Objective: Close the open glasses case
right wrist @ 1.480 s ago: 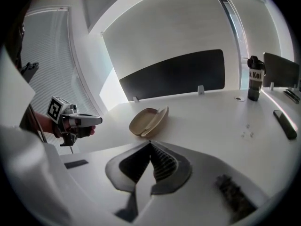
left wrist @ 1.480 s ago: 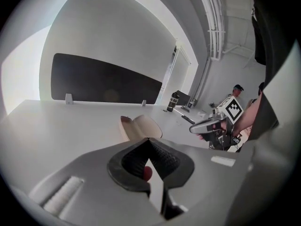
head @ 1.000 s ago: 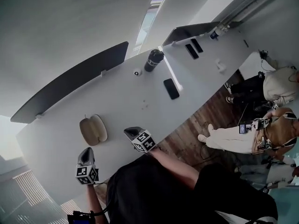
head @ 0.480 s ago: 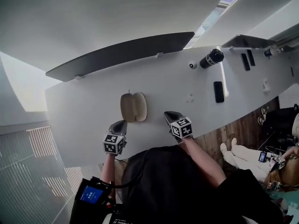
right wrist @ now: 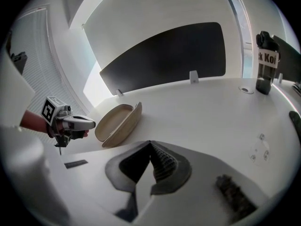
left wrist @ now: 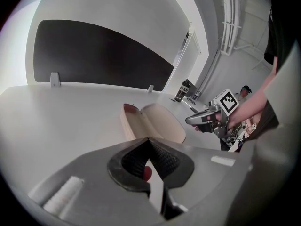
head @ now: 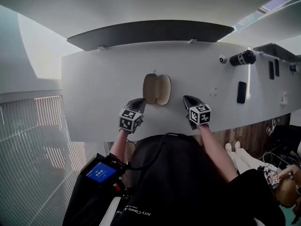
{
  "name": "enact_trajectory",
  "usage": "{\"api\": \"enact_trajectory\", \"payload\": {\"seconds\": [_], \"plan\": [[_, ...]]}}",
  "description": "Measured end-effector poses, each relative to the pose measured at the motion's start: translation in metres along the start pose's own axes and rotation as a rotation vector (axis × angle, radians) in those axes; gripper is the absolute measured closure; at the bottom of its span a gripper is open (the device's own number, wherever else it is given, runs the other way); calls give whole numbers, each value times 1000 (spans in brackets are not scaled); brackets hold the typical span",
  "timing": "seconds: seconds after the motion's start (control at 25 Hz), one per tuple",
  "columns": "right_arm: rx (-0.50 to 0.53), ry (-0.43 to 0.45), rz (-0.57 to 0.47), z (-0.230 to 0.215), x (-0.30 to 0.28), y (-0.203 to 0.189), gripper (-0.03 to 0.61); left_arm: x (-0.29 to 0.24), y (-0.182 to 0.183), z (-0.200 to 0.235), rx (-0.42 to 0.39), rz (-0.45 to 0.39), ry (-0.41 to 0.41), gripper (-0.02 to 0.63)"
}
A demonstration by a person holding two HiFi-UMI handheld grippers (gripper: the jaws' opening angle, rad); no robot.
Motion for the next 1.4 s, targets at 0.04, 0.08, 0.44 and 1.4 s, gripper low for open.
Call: {"api": "enact_trajectory", "payload": {"seconds": [0.04,0.08,0.44,1.4], "plan": [[2,1,0,1,-1,2,574,-1,0,1,3,1,-1,607],[2,2,1,2,-1,3,574,-2,0,2,5,3,-4,607],[-1,17,28,12,-11,8,574,-5,-7,9,50,3,-16,607],[41,105,8,67,-36,44,574,-3,-16,17,135,-59,-58,607]]}}
Point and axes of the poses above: the fingertips, and each gripper's own axes: x backward along the fingers, z to its left, y out of its top, the point moved 7 cm from there along x, backward along the fingers, and after that the axes turned 14 degrees about -y, right-handed, at the moved point
